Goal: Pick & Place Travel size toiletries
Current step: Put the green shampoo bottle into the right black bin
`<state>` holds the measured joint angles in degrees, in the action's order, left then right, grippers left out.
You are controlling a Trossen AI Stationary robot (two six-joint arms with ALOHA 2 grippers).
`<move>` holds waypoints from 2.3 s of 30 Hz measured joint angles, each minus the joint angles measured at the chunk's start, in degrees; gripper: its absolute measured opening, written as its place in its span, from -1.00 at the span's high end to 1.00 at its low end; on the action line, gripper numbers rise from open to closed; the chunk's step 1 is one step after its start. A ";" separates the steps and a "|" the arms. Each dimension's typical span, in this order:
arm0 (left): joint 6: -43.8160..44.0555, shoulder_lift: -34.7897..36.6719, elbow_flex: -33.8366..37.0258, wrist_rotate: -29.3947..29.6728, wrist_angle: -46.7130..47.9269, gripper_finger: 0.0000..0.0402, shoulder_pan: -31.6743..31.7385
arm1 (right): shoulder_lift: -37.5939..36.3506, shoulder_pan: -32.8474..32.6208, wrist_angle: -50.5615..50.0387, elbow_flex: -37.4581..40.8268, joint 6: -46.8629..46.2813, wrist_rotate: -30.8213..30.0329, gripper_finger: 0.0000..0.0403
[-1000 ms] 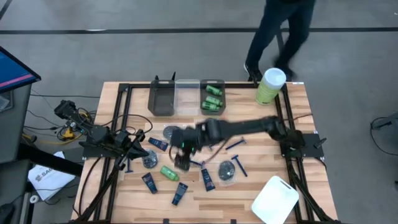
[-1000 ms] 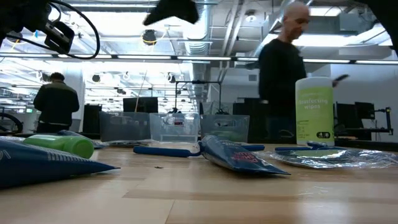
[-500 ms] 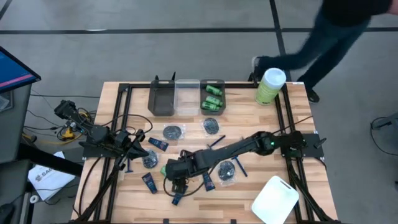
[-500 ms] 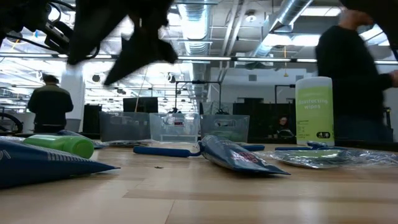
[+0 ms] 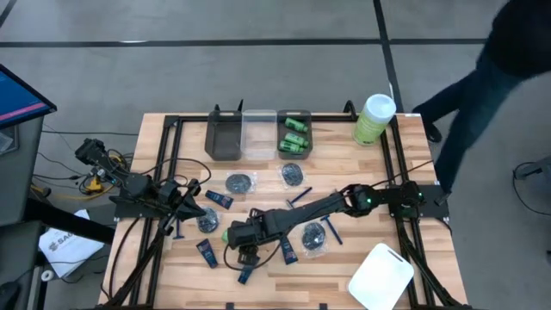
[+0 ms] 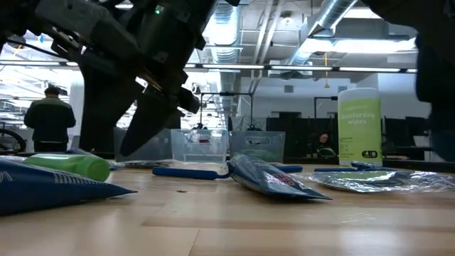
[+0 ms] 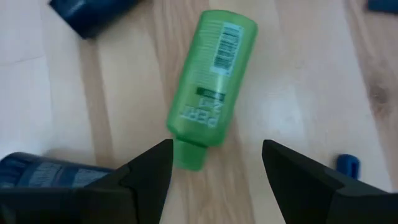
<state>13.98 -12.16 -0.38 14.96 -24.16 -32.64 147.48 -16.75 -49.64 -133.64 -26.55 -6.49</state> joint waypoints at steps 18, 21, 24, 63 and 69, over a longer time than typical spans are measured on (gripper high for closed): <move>0.02 0.00 0.02 -0.02 -0.35 0.99 -0.02 | 0.00 -0.04 1.00 0.00 1.65 -2.94 -0.15; 0.00 0.00 0.00 -0.01 -0.35 0.99 -0.01 | 0.00 -0.21 1.00 0.00 1.65 -3.03 -0.12; 0.00 0.00 0.02 -0.02 -0.35 0.99 -0.02 | 0.00 -0.54 1.06 0.00 1.63 -3.01 -0.09; 0.02 0.00 0.00 -0.02 -0.39 0.99 -0.02 | 2.17 0.42 -1.41 -0.06 4.70 0.04 0.61; 0.00 -0.03 0.00 -0.02 -0.40 0.99 -0.02 | -3.66 2.75 -5.68 -0.59 9.53 0.89 0.61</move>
<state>13.98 -12.19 -0.38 14.94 -24.56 -32.66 143.82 -14.00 -55.33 -134.23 -17.02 -5.60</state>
